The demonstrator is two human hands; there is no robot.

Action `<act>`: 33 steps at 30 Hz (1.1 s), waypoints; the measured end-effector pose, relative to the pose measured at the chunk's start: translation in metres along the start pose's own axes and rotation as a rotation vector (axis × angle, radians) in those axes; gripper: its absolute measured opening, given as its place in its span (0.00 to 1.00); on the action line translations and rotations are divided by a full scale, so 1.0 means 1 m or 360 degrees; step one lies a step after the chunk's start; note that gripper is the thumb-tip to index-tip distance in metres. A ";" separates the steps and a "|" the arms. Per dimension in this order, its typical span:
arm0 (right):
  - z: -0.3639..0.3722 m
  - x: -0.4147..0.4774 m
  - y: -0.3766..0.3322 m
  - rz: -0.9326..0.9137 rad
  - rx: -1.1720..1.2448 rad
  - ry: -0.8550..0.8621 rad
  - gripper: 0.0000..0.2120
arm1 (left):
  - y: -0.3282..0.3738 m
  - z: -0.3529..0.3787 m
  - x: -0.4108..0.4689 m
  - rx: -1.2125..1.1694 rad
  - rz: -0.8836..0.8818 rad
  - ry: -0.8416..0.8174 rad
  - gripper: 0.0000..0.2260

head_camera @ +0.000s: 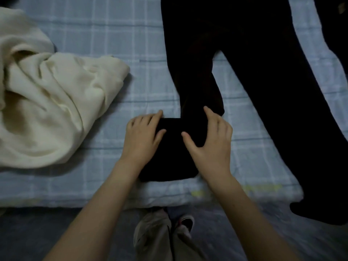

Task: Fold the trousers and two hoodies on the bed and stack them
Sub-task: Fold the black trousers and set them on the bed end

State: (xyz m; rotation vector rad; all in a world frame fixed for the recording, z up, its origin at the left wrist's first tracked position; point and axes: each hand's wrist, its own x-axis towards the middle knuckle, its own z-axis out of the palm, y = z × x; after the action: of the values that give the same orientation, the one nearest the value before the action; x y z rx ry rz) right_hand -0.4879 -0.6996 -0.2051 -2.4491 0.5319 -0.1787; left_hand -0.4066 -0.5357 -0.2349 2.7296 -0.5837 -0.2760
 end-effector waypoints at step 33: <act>-0.058 0.000 0.061 0.0395 0.1355 -0.0130 0.20 | 0.044 -0.034 -0.112 -0.2103 -0.0723 -0.0489 0.32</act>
State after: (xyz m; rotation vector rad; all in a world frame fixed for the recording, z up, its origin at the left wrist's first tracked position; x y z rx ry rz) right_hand -0.5225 -0.7760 -0.1954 -1.5454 0.5686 -0.1578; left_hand -0.5149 -0.5165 -0.1743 1.4758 0.1814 -0.8319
